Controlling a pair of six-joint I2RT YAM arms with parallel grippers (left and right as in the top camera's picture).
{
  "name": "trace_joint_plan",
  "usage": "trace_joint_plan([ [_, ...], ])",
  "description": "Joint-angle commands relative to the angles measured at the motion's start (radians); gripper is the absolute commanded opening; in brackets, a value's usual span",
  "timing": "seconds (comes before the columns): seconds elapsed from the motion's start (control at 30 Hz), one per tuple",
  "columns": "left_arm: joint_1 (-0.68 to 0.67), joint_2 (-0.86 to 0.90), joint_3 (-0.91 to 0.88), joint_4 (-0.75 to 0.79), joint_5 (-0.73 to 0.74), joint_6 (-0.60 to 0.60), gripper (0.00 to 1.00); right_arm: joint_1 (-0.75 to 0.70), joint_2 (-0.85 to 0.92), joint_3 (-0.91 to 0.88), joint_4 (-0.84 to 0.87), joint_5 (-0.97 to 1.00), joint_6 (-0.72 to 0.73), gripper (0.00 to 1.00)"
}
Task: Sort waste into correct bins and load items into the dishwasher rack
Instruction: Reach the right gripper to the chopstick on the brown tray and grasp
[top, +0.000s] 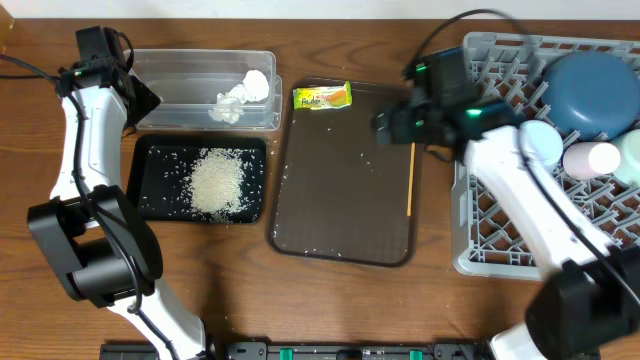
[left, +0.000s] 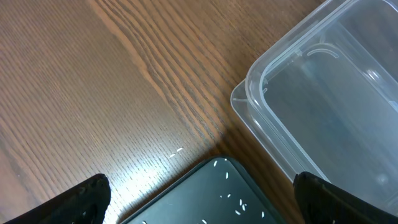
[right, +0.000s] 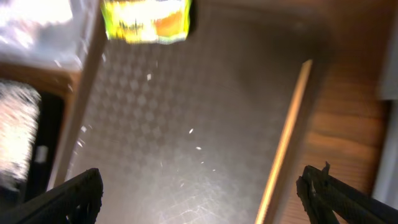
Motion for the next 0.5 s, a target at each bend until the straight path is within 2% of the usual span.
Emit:
trace_joint_plan([
  [0.0,0.002,0.009,0.0,-0.003,-0.006,-0.009,0.96,0.035,0.065,0.003,0.014,0.053,0.025,0.99],
  [0.17,0.002,0.009,0.0,-0.003,-0.006,-0.01,0.96,0.034,0.178,0.003,-0.029,0.053,0.146,0.94],
  [0.47,0.002,0.009,0.0,-0.003,-0.006,-0.009,0.96,0.032,0.259,0.003,-0.068,0.099,0.195,0.91],
])
